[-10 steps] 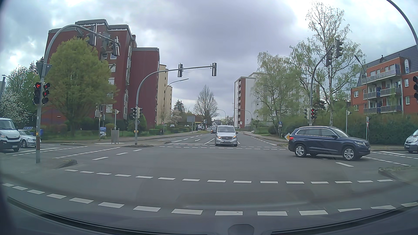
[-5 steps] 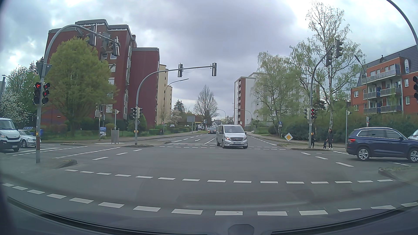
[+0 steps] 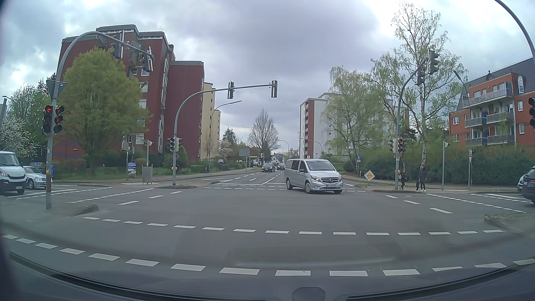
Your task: Follow the waypoints while adhering to traffic rules and regulations
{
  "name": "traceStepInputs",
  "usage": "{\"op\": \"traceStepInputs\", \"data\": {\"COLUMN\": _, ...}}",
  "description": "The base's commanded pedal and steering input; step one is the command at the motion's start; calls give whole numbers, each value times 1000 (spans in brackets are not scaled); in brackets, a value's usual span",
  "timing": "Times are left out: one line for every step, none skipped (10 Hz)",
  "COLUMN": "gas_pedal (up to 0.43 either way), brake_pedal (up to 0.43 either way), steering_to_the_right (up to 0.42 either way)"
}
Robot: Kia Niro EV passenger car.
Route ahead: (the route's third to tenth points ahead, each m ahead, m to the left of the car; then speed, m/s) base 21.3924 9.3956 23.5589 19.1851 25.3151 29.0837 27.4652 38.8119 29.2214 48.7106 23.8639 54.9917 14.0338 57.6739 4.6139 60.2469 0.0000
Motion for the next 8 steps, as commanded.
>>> {"op": "traceStepInputs", "data": {"gas_pedal": 0, "brake_pedal": 287, "steering_to_the_right": -10}}
{"op": "traceStepInputs", "data": {"gas_pedal": 0, "brake_pedal": 287, "steering_to_the_right": -10}}
{"op": "traceStepInputs", "data": {"gas_pedal": 0, "brake_pedal": 287, "steering_to_the_right": -10}}
{"op": "traceStepInputs", "data": {"gas_pedal": 0, "brake_pedal": 287, "steering_to_the_right": -10}}
{"op": "traceStepInputs", "data": {"gas_pedal": 0, "brake_pedal": 287, "steering_to_the_right": -10}}
{"op": "traceStepInputs", "data": {"gas_pedal": 0, "brake_pedal": 287, "steering_to_the_right": -10}}
{"op": "traceStepInputs", "data": {"gas_pedal": 0, "brake_pedal": 287, "steering_to_the_right": -10}}
{"op": "traceStepInputs", "data": {"gas_pedal": 0, "brake_pedal": 287, "steering_to_the_right": -10}}
